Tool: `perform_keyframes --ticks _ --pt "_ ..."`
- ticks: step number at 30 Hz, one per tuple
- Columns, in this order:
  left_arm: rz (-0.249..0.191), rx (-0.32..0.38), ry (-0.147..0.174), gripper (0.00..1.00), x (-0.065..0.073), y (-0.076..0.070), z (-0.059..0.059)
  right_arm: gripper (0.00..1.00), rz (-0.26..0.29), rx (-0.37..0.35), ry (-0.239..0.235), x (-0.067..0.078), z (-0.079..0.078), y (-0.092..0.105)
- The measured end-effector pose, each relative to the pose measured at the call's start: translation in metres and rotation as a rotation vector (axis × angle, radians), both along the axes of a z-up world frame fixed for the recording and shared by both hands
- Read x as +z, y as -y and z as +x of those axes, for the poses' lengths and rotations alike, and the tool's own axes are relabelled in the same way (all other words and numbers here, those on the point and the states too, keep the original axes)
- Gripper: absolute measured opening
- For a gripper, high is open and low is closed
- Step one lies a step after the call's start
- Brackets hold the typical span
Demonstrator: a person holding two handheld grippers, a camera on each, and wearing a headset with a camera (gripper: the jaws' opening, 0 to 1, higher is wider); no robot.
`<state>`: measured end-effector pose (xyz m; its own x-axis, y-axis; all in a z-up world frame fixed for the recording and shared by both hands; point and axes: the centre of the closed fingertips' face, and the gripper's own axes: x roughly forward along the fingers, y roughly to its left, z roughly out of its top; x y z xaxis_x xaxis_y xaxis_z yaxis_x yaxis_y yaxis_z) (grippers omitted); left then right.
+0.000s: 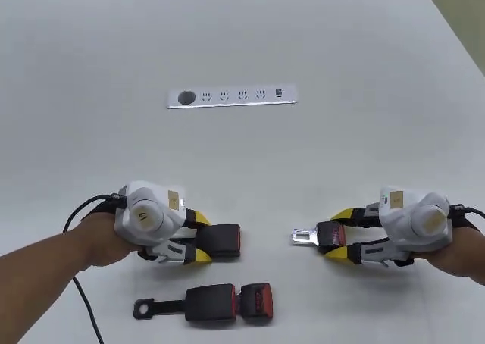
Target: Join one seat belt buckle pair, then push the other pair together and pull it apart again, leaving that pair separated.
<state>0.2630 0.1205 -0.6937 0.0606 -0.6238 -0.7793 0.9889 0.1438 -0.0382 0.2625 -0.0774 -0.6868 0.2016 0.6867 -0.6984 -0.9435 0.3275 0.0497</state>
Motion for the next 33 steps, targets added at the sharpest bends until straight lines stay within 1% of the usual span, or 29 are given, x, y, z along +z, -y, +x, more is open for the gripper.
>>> perform_keyframes --ticks 2,5,8,17,21,26,31,33 --pt "0.008 0.0 -0.001 0.33 -0.001 -0.001 -0.001 0.34 0.006 0.0 0.003 0.0 -0.001 -0.001" --pt "0.01 0.004 -0.003 0.33 0.001 0.0 -0.001 0.34 0.032 -0.017 0.004 0.001 -0.001 -0.004" --pt "0.025 -0.004 -0.002 0.33 0.003 0.0 -0.003 0.34 0.037 -0.022 0.01 0.0 -0.002 -0.006" --pt "0.02 0.009 -0.01 0.33 0.004 0.002 -0.005 0.34 0.061 -0.012 0.012 0.001 -0.004 -0.012" --pt "0.022 0.006 -0.014 0.33 0.004 0.002 -0.005 0.34 0.079 -0.004 0.015 0.002 -0.005 -0.022" --pt "0.029 0.002 -0.016 0.33 0.004 0.002 -0.006 0.34 0.09 -0.004 0.017 0.002 -0.005 -0.027" --pt "0.037 0.002 -0.018 0.33 0.005 0.003 -0.007 0.34 0.089 0.005 0.023 0.004 -0.005 -0.036" --pt "0.04 0.008 -0.02 0.33 0.005 0.003 -0.007 0.34 0.087 0.013 0.027 0.007 -0.006 -0.042"
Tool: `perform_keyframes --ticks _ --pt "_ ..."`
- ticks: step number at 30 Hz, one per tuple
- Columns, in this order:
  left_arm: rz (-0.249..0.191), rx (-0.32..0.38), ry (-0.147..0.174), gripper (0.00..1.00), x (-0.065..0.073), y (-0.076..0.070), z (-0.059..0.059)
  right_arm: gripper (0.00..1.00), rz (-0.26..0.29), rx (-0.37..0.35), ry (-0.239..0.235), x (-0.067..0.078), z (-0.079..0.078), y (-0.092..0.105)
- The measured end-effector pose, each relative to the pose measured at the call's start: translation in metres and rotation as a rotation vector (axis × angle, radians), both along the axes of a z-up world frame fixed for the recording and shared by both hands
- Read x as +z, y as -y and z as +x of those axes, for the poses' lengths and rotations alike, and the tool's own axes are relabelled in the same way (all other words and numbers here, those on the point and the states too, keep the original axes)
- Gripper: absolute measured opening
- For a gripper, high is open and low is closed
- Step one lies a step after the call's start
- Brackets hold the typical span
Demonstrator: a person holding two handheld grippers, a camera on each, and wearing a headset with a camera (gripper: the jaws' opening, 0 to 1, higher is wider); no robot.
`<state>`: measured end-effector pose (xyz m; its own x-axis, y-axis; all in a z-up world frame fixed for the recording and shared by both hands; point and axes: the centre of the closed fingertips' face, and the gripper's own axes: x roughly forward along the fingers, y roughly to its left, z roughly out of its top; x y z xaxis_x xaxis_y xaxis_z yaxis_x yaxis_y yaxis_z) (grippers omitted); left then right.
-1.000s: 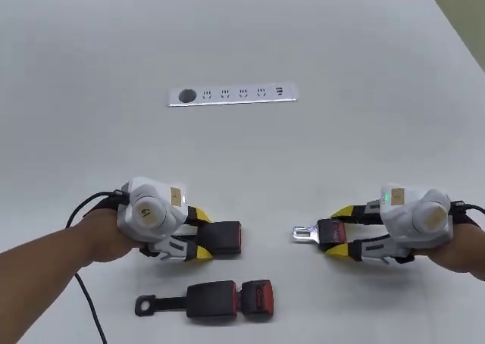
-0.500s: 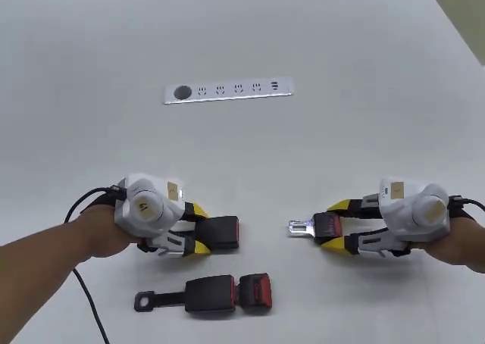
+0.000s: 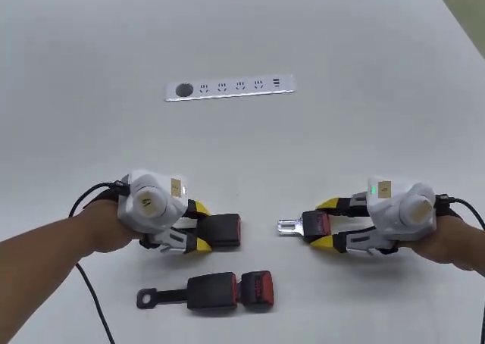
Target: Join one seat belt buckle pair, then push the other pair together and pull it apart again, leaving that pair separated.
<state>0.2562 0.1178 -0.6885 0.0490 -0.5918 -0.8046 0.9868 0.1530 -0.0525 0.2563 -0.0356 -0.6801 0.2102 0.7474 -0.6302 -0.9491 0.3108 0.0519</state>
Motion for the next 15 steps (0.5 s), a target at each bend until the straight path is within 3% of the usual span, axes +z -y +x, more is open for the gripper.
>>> perform_keyframes --ticks 15 --pt "0.022 0.009 -0.006 0.33 0.0 0.0 0.0 0.34 0.031 0.024 0.002 -0.001 0.002 -0.025"
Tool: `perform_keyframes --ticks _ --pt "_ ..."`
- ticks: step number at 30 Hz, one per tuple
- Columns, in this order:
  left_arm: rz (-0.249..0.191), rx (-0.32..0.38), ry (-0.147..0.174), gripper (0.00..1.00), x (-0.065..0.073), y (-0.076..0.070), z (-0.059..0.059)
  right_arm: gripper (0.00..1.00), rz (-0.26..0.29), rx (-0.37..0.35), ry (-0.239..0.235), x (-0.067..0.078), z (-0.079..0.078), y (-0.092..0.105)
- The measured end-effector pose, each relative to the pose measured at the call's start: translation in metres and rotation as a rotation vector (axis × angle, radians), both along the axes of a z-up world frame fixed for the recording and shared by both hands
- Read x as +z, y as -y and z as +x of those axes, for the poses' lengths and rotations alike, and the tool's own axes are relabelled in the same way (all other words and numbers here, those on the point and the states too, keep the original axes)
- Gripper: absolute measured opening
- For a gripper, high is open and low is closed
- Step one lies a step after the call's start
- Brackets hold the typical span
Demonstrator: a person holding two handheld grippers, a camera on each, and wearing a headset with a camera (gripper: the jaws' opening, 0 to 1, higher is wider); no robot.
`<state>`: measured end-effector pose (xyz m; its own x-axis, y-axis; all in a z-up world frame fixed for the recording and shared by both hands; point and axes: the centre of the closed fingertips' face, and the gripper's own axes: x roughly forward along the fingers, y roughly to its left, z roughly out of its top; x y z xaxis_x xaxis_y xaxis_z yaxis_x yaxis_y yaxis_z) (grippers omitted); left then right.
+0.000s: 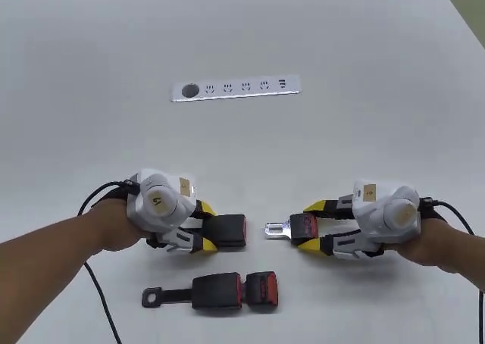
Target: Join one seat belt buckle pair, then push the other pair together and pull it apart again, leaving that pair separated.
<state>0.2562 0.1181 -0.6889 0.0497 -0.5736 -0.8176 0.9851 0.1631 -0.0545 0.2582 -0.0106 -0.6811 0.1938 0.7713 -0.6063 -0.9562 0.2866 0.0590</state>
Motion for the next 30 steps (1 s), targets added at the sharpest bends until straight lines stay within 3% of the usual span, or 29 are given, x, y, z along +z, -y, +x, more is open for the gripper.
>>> perform_keyframes --ticks 30 --pt "0.033 0.002 0.003 0.33 -0.003 -0.001 0.001 0.34 0.045 0.044 0.005 -0.003 0.0 -0.048"
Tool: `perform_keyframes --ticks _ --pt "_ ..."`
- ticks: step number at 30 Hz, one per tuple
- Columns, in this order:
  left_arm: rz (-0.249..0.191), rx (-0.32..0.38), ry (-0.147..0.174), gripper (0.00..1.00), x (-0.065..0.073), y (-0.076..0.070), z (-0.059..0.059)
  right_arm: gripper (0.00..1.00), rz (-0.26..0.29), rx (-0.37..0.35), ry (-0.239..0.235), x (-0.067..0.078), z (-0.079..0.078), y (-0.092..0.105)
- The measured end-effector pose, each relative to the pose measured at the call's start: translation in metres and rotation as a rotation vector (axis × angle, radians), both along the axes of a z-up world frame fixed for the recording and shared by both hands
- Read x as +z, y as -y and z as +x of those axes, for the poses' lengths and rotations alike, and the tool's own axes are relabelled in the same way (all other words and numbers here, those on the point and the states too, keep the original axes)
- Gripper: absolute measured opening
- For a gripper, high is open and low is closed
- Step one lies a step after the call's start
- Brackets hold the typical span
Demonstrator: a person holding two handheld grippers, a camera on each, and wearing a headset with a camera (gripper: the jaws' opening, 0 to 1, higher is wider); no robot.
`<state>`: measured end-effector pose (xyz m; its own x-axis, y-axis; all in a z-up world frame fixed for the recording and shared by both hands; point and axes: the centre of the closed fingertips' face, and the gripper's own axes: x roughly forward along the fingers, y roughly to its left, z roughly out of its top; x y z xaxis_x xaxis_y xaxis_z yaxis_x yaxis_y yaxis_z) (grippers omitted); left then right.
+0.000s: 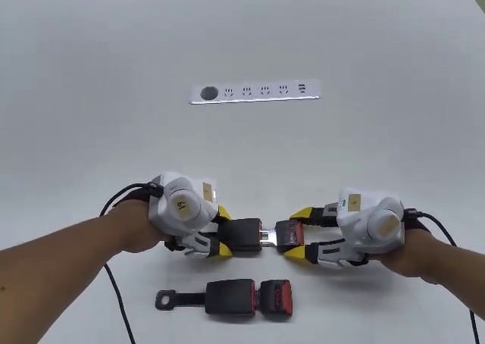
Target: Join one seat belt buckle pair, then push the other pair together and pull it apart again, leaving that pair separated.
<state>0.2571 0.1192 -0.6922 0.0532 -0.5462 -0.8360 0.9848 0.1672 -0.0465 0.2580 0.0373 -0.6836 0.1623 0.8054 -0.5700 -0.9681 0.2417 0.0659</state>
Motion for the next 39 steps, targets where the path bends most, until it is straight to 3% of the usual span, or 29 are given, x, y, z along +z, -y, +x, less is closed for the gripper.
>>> perform_keyframes --ticks 14,19,39 --pt "-0.004 -0.006 0.006 0.32 -0.001 0.001 0.001 0.33 -0.021 0.005 -0.008 -0.002 0.004 -0.005" --pt "0.001 -0.02 0.003 0.32 -0.002 0.002 0.002 0.33 -0.029 0.018 -0.004 -0.002 0.004 -0.018" --pt "0.003 -0.04 0.002 0.32 -0.003 0.0 0.0 0.33 -0.064 0.011 0.002 -0.009 0.005 -0.017"
